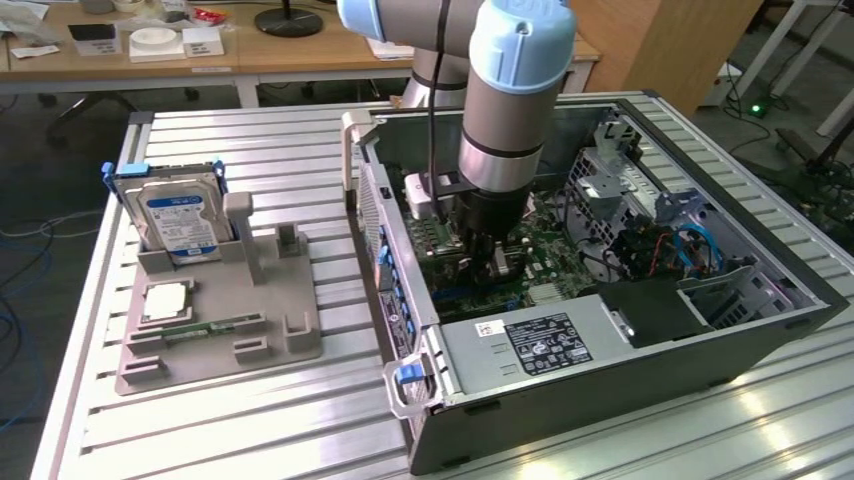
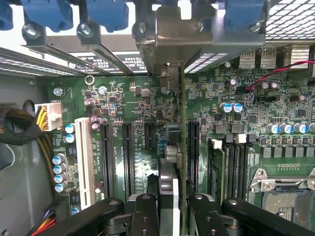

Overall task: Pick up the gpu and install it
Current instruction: 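Insert the gpu into the slot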

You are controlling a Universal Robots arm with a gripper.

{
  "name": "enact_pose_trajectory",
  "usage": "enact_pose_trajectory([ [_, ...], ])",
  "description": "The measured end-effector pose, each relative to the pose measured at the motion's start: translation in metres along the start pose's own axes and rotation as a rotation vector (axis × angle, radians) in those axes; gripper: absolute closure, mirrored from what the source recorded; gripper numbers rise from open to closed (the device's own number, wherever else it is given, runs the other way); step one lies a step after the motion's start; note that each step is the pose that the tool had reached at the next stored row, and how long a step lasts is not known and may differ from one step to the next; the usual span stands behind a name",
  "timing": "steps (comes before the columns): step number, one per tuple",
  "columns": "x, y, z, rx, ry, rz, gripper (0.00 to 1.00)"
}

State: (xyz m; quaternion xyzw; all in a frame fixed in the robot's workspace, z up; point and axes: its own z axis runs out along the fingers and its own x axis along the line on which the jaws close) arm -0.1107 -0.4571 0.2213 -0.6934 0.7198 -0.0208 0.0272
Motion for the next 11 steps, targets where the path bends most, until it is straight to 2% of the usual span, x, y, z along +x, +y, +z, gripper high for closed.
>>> enact_pose_trajectory([
  [11,0.0,0.0003,0.0034,0.0002,-0.0002,0.0,0.72],
])
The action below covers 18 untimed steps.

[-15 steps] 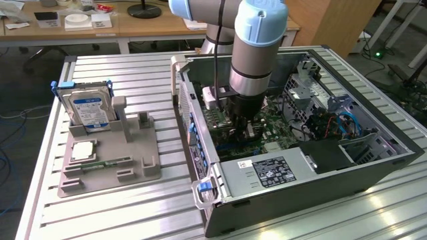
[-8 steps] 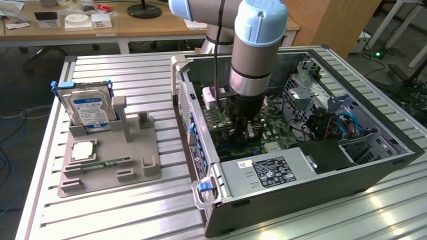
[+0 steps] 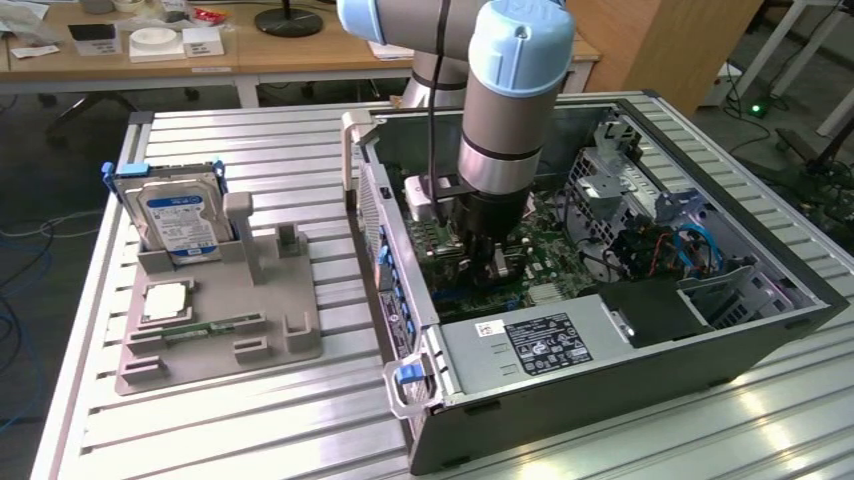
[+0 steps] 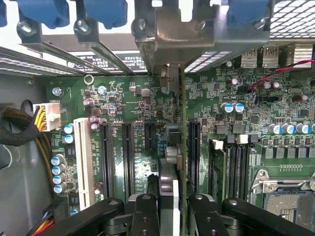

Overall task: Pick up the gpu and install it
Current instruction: 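Insert the gpu into the slot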

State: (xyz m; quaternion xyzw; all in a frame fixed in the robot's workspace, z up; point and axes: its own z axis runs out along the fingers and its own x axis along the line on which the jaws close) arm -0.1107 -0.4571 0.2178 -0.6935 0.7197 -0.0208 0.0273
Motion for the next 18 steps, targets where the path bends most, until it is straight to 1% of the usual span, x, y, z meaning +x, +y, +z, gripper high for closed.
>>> enact_pose_trajectory([
  [4,-0.0002,0.0009,0.0017,-0.0005,0.0008,0.0,0.72],
  [16,-0.0003,0.001,0.0024,-0.0001,0.0001,0.0,0.72],
  [17,-0.0005,0.0012,0.0029,-0.0003,-0.0017,0.001,0.72],
  [18,-0.0008,0.0011,0.0038,0.0012,-0.004,0.001,0.71],
])
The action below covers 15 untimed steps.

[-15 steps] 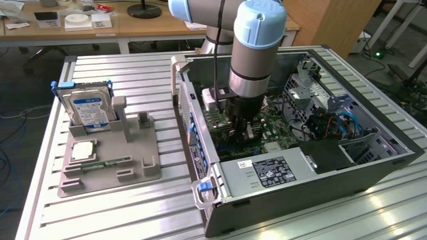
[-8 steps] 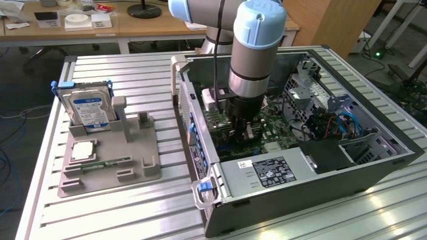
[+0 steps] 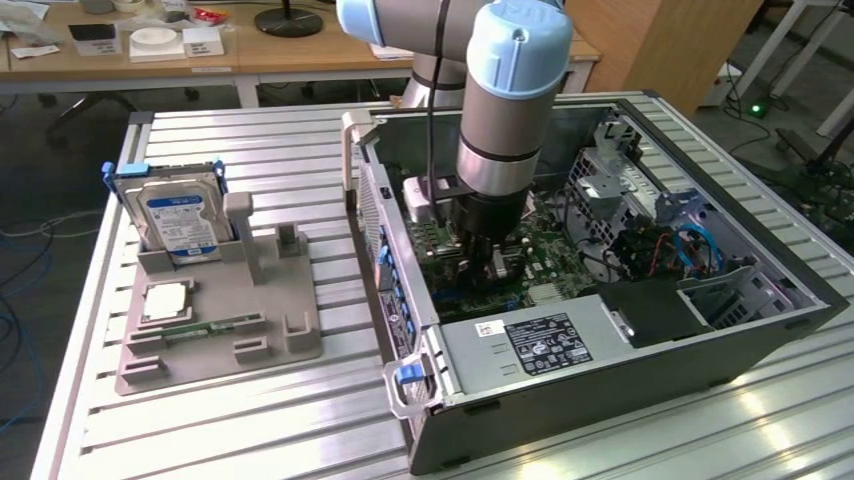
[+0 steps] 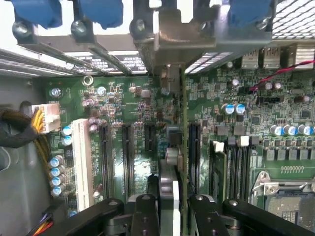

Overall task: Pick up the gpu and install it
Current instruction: 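Insert the gpu into the slot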

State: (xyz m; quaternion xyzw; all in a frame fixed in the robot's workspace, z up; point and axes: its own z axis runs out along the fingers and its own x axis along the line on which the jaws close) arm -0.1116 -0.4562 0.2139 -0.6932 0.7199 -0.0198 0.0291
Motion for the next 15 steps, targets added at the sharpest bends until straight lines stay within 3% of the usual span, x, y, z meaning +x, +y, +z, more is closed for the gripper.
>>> enact_pose_trajectory([
  [2,0.0,-0.0001,-0.0012,-0.0011,0.0037,0.0,0.65],
  [7,0.0,-0.0004,-0.0049,-0.0013,0.002,-0.001,0.65],
  [15,0.0,-0.0029,-0.0397,0.0003,0.0018,-0.001,0.65],
])
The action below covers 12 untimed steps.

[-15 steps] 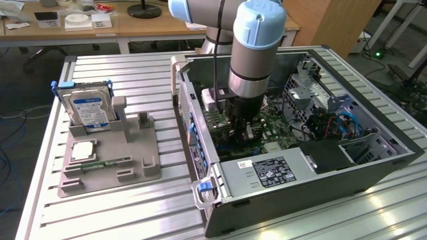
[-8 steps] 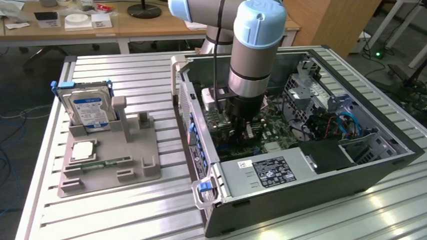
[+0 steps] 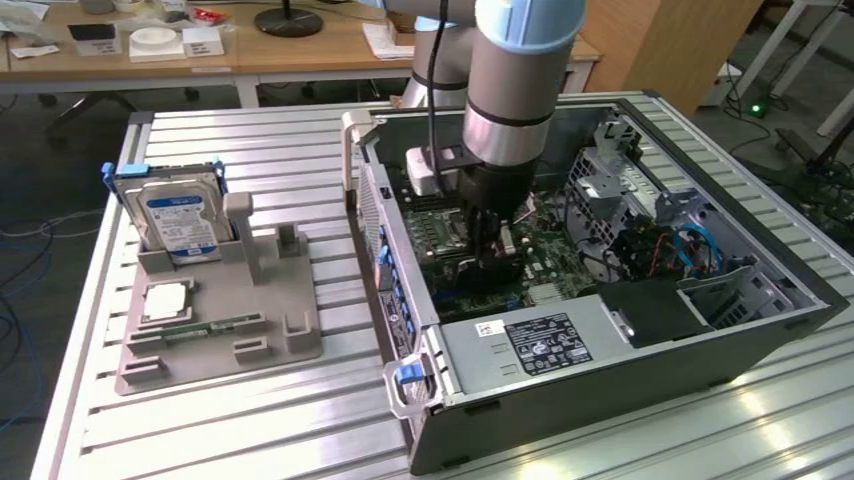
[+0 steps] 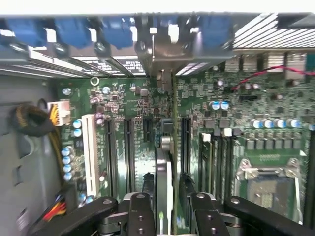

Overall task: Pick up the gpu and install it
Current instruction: 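Insert the gpu into the slot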

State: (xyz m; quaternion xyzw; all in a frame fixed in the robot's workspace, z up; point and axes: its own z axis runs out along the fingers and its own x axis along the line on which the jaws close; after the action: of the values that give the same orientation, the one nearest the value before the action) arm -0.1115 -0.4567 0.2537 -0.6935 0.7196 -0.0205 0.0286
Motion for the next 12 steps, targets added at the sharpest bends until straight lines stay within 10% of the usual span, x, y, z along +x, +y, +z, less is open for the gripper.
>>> enact_pose_trajectory([
  [5,0.0,-0.0014,-0.0209,0.0011,0.0002,0.0,0.65],
  [12,0.0,-0.0015,-0.0215,0.0013,0.0,0.0,0.85],
])
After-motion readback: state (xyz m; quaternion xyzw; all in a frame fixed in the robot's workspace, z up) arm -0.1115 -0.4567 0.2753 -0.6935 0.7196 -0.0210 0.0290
